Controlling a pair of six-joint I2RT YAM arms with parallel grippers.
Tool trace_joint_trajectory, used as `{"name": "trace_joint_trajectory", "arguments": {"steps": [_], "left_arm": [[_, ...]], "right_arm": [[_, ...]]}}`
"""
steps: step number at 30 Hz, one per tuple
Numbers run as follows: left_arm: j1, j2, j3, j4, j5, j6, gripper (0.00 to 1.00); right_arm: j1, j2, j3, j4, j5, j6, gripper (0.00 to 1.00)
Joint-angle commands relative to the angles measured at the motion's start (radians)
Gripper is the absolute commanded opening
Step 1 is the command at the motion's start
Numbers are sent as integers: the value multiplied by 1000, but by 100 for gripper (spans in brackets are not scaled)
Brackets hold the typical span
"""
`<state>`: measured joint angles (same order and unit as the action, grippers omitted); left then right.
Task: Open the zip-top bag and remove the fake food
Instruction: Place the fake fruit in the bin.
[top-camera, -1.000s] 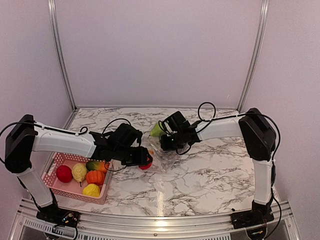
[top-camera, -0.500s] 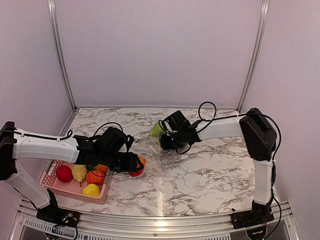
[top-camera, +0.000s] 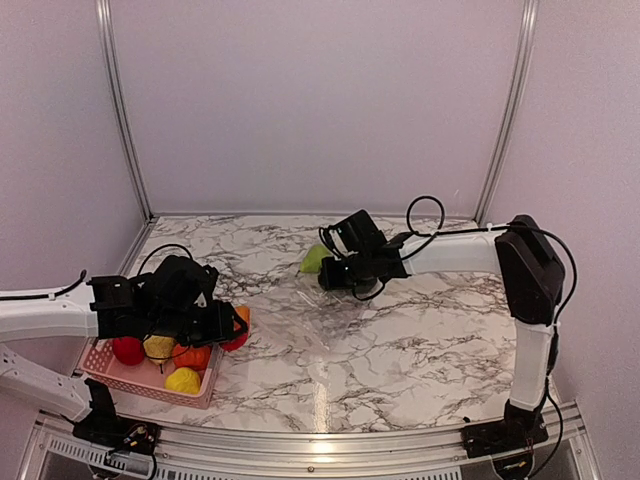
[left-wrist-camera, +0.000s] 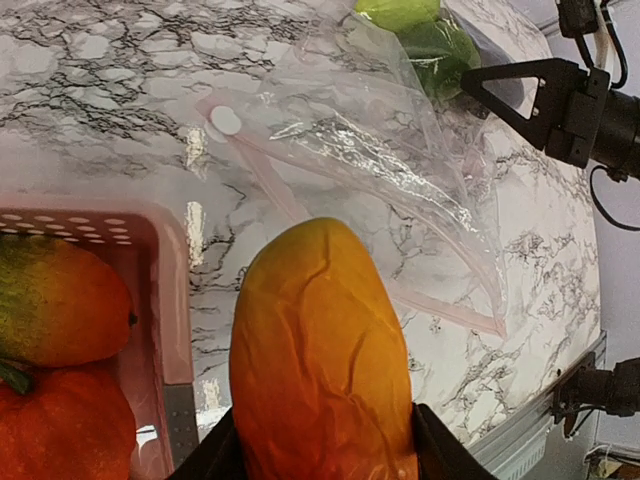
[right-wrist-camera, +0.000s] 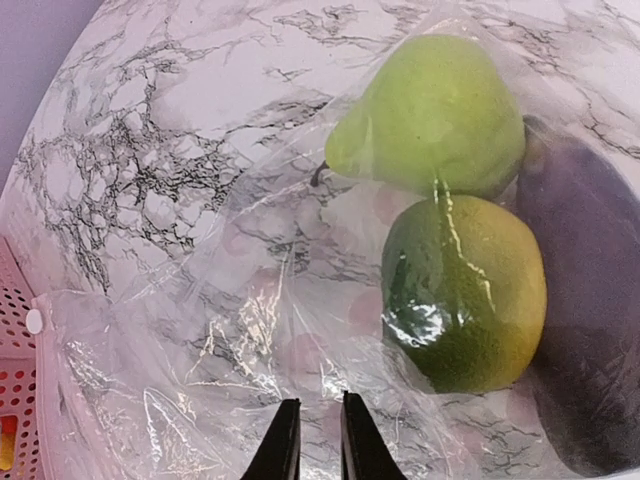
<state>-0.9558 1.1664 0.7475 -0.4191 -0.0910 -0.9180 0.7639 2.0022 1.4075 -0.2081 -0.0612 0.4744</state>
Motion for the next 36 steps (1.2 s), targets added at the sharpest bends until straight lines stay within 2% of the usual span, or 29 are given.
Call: {"name": "trace_joint_trajectory", "arguments": {"steps": [1, 6, 9, 15, 21, 29, 36], "left_arm": [[-1, -98, -32, -135, -174, -130, 46], [0, -227, -98, -208, -275, -314, 46], [1, -304, -142, -237, -274, -403, 45], [3, -332, -115, -407, -233, -445, 45], [2, -462, -136, -502, -263, -564, 46], [3, -504, -105, -707, -278, -644, 46], [3, -504, -105, -763, -313, -689, 48]], "right_arm": [[13, -45, 17, 21, -12, -5, 14], [14, -55, 7, 28, -21, -6, 14], [14, -57, 7, 29, -25, -11, 14], [14, -59, -3, 49, -33, -6, 15], [14, -55, -1, 59, -45, -5, 15], [13, -56, -6, 77, -53, -1, 16], [14, -70, -28, 91, -57, 7, 16]]}}
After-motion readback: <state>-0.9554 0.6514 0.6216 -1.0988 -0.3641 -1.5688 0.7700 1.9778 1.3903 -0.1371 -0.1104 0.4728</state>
